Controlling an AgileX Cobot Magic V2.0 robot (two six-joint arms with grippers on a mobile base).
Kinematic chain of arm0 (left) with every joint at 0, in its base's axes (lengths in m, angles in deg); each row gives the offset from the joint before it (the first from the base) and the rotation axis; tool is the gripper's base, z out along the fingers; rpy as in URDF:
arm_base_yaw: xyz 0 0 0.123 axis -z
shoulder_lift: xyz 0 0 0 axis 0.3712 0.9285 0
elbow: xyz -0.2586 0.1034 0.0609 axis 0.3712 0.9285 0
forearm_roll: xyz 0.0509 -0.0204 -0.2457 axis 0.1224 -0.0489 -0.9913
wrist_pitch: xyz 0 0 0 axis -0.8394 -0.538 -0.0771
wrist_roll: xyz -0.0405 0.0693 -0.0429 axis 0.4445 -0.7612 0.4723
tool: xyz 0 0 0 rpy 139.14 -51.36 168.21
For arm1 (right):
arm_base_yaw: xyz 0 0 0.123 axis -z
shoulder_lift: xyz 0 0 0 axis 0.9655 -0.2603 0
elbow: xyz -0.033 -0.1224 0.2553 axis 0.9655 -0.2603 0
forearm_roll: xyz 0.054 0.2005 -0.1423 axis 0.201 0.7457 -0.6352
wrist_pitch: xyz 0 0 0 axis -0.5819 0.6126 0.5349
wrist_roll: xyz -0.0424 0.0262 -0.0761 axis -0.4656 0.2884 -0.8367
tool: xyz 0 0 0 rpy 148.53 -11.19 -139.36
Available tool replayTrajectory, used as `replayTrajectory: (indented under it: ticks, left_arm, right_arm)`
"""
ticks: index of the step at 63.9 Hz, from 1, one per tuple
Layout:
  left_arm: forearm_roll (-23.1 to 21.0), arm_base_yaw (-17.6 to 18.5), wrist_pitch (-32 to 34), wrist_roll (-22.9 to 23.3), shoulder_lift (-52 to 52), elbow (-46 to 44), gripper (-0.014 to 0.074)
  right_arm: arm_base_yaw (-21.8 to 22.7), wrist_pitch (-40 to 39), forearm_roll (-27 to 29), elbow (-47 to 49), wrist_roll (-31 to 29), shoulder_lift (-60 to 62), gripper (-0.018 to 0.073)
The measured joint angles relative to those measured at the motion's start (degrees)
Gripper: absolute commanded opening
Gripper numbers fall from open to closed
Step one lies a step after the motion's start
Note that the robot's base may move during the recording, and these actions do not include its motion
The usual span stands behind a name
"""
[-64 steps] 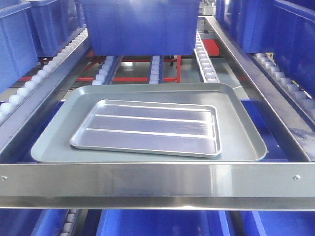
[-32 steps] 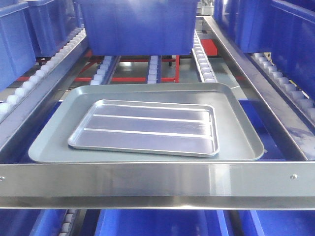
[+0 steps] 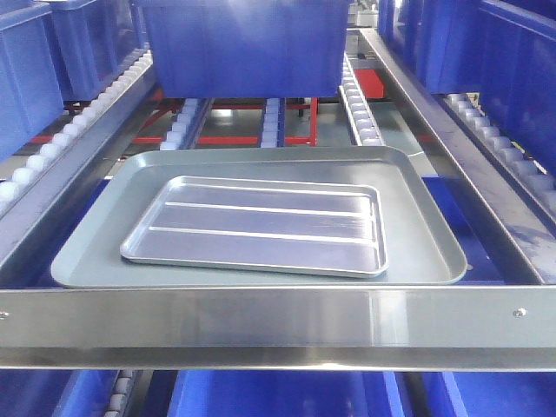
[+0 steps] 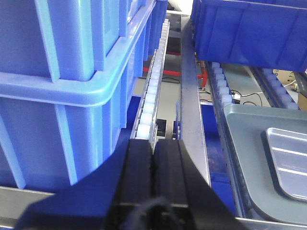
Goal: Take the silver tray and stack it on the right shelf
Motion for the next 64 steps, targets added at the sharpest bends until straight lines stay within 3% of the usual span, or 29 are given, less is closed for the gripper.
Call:
replayTrajectory:
  ticks: [9, 15, 22, 32, 43, 52, 64]
  left_arm:
    - [0.0, 0.0, 0.0, 0.0, 0.0, 0.0, -0.0094]
    - [0.0, 0.0, 0.0, -0.1, 0.0, 0.0, -0.0094]
    - [0.0, 0.0, 0.0, -0.1, 0.0, 0.0, -0.0094]
    - [0.0, 0.0, 0.0, -0.1, 0.0, 0.0, -0.0094]
    - [0.0, 0.0, 0.0, -0.1, 0.0, 0.0, -0.0094]
    - [0.0, 0.0, 0.11, -0.1, 0.0, 0.0, -0.0094]
    - [0.0, 0.0, 0.11, -0.1, 0.0, 0.0, -0.0094]
  right_arm:
    - [0.02, 0.0, 0.0, 0.0, -0.1, 0.0, 0.0049]
    - [2.33, -1.69, -0.26, -0.37, -0.53, 0.0, 0.0049]
    - [9.12, -8.63, 0.14, -3.53, -3.58, 0.25, 0.0049]
    - [19.94, -20.57, 7.07, -13.44, -9.46, 4.22, 0.0049]
    - [26.57, -28.81, 11.33, -25.97, -10.9, 10.76, 0.0049]
    - [28.93, -33.56, 12.93, -32.66, -11.04, 11.01, 0.0049]
    - [29.07, -36.58, 13.16, -33.79, -11.16, 11.01, 0.0049]
